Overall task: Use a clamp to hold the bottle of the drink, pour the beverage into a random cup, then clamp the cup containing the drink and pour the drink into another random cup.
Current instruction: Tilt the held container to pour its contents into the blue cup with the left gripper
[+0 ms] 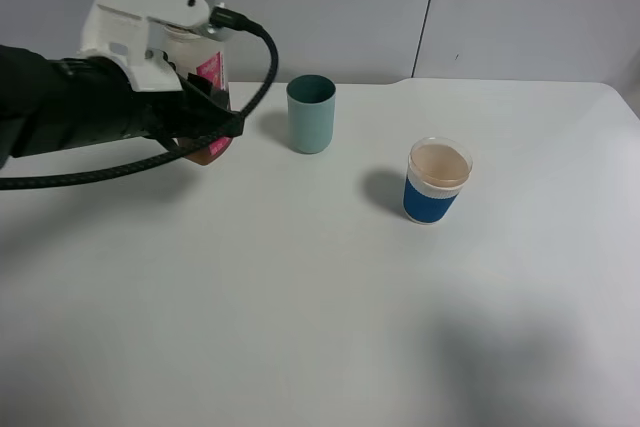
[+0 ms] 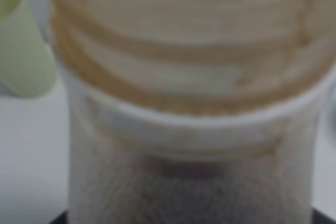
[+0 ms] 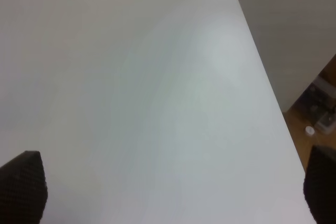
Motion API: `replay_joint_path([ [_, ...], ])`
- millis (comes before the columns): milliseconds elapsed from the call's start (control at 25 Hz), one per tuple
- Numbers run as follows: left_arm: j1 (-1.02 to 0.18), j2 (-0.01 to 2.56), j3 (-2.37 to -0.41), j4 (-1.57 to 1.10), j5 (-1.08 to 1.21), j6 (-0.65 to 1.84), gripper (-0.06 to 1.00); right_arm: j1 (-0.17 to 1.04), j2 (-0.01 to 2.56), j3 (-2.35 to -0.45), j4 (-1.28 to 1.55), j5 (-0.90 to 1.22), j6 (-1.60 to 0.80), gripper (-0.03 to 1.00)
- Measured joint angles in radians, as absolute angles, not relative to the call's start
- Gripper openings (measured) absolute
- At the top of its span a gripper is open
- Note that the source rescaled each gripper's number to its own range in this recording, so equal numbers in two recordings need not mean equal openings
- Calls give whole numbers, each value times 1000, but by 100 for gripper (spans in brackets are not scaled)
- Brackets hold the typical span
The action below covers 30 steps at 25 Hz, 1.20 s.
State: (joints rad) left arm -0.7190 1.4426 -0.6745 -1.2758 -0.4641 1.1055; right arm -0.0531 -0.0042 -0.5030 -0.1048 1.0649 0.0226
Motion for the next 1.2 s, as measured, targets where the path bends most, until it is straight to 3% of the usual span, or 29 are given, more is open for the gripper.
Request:
replay_joint_path([
  [160, -834, 1518, -781, -1589, -648, 1485, 0, -53, -4, -503, -105, 1065, 23, 100],
  [360, -908, 1613, -920, -1729, -761, 1733, 0, -53, -4, -503, -105, 1065, 23, 100],
  [800, -1022, 1773, -1098, -1746, -847, 1890, 0, -53, -4, -503, -105, 1065, 23, 100],
  [1200, -1043, 1897, -1213, -1751, -876, 1988, 0, -53, -4, -503, -105, 1065, 23, 100],
])
